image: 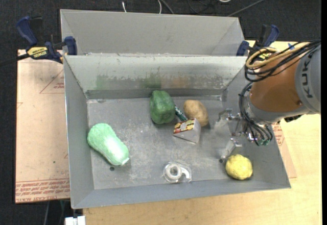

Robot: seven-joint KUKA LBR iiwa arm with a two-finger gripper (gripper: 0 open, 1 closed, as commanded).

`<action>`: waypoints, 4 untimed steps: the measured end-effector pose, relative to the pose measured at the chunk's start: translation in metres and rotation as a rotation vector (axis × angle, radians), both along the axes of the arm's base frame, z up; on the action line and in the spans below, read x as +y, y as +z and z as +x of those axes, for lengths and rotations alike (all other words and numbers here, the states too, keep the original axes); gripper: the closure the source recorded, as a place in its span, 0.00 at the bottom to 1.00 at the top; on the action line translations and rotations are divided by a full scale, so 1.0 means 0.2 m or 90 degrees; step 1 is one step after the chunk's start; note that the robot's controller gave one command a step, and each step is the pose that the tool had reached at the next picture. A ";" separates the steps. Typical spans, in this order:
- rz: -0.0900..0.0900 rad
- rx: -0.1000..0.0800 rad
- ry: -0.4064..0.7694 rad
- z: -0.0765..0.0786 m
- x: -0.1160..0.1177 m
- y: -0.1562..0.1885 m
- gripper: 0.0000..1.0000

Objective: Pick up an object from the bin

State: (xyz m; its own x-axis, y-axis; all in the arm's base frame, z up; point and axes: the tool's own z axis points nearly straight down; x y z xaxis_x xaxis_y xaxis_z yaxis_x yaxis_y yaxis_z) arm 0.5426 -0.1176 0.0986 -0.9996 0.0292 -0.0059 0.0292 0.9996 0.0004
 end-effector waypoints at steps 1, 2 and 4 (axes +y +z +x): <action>0.002 -0.002 -0.023 0.11 -0.11 -0.12 0.00; 0.000 0.000 -0.009 -0.16 -0.02 -0.10 1.00; 0.002 -0.023 0.166 -0.20 -0.08 -0.08 1.00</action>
Offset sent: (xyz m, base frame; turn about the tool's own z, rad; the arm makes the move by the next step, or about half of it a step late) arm -0.0375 -0.0017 -0.0276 0.0144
